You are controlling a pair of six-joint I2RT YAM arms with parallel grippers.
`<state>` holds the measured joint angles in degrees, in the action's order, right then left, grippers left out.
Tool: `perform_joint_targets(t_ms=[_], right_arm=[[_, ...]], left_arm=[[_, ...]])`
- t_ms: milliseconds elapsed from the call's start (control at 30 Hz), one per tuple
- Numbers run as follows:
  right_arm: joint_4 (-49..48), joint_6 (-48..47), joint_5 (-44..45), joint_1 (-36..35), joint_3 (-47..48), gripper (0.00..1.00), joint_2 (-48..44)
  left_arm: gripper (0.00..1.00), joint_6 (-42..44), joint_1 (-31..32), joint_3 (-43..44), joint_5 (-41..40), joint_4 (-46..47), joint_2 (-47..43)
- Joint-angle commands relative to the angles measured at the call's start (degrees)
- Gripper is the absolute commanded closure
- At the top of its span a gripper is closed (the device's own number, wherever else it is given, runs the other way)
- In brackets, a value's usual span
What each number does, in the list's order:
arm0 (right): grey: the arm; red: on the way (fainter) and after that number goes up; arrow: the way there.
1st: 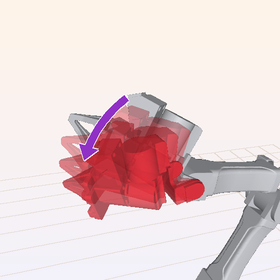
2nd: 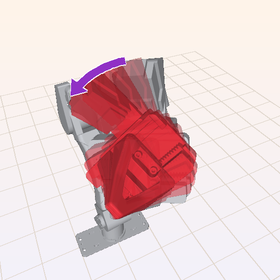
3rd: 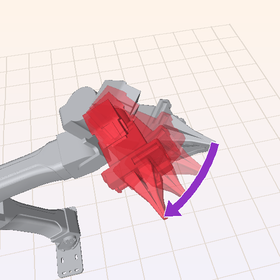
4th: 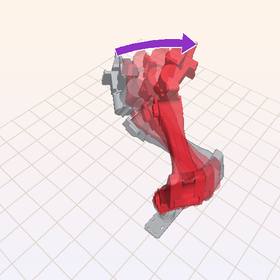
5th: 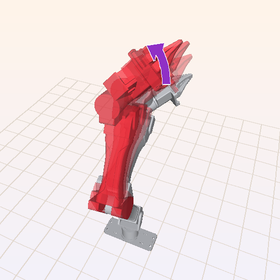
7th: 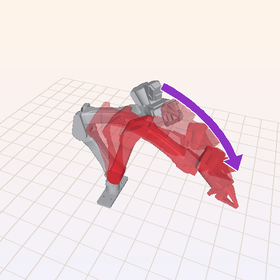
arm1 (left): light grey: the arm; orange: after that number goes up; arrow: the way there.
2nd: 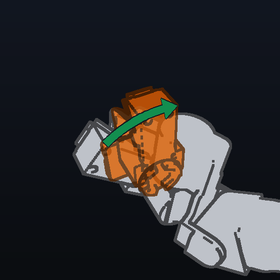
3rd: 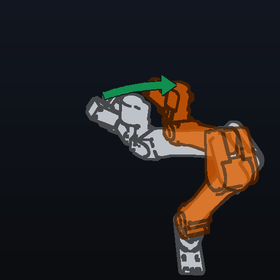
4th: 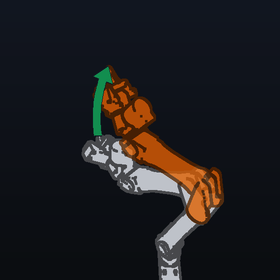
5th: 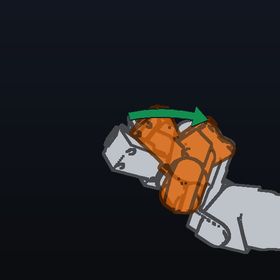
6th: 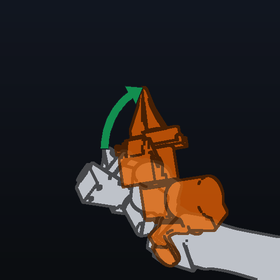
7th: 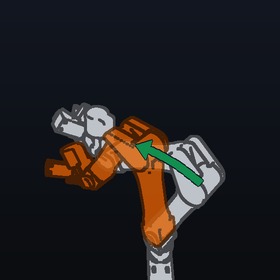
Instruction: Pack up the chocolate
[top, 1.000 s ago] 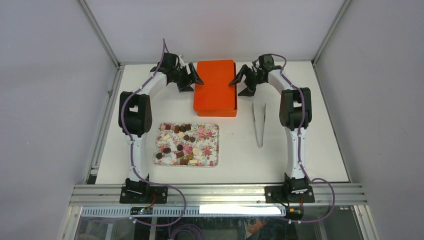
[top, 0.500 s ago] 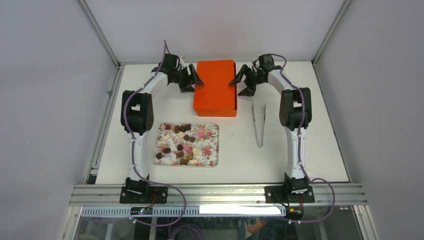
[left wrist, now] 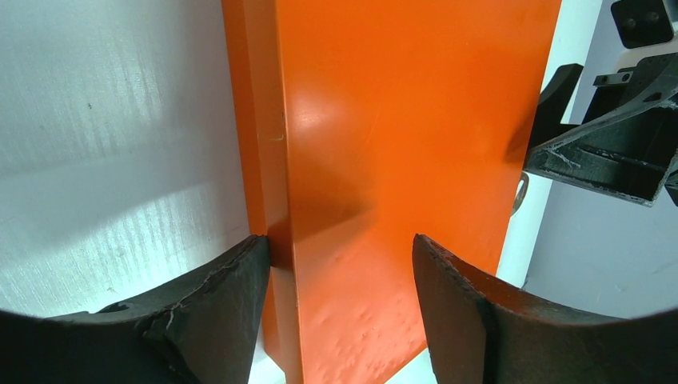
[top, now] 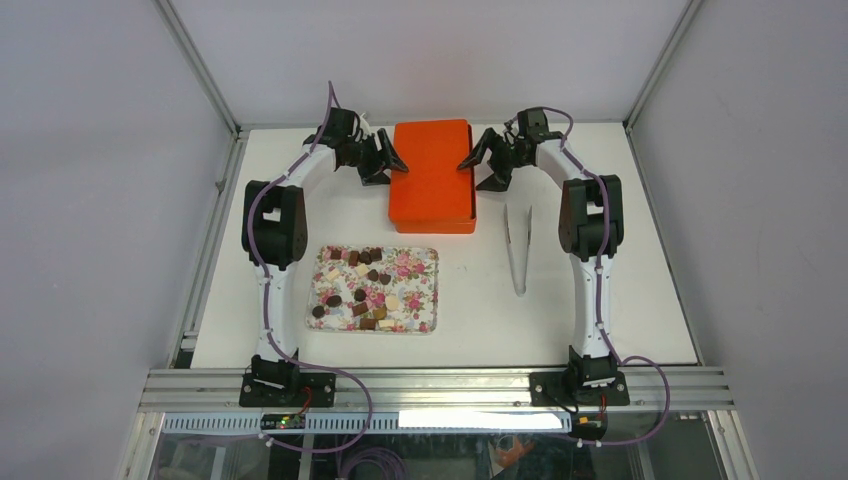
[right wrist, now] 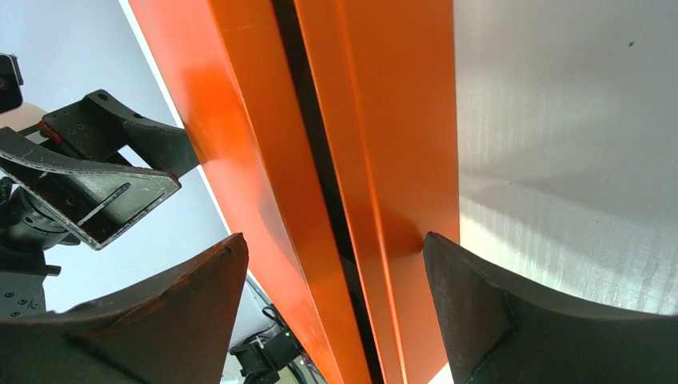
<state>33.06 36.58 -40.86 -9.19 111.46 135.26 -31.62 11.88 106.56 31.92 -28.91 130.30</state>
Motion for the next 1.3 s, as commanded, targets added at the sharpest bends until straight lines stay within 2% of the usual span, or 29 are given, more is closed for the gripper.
perform_joint_targets(t_ms=[0,167,267,500,667,800,867,1067,1267], right_arm=[[-2.2,0.8,-1.1,0.4,-0.4,0.16,-3.2],[-2.9,1.4,-1.5,0.4,-1.0,0.16,-3.2],[-3.0,1.4,-1.4,0.3,-1.3,0.16,-3.4],[-3.2,1.3,-1.2,0.3,-2.2,0.16,-3.9],[-2.2,0.8,0.1,0.4,-2.1,0.17,-3.5],[1.6,-1.4,4.7,0.3,-1.9,0.27,-3.6],[3.3,-2.3,6.7,0.2,-1.8,0.28,-4.0],[8.2,-6.2,14.6,-1.2,0.3,0.19,-7.1],[8.7,-6.3,18.8,-1.4,1.4,0.16,-11.3]], left_arm=[[0.35,-1.4,-0.1,2.8,2.8,3.2,-1.2],[0.43,-1.6,0.1,3.3,3.4,3.4,-0.6],[0.50,-1.9,0.1,3.8,4.2,3.5,-0.1],[0.55,-2.4,0.7,4.8,4.7,4.0,0.8],[0.50,-2.2,0.7,3.8,3.9,4.0,0.4],[0.41,-1.8,0.6,2.6,3.2,3.7,-0.2],[0.39,-1.3,0.6,2.1,2.7,3.3,-0.6],[0.34,0.0,0.6,1.5,0.6,2.2,-2.0],[0.32,0.1,0.5,2.1,0.1,1.5,-2.2]])
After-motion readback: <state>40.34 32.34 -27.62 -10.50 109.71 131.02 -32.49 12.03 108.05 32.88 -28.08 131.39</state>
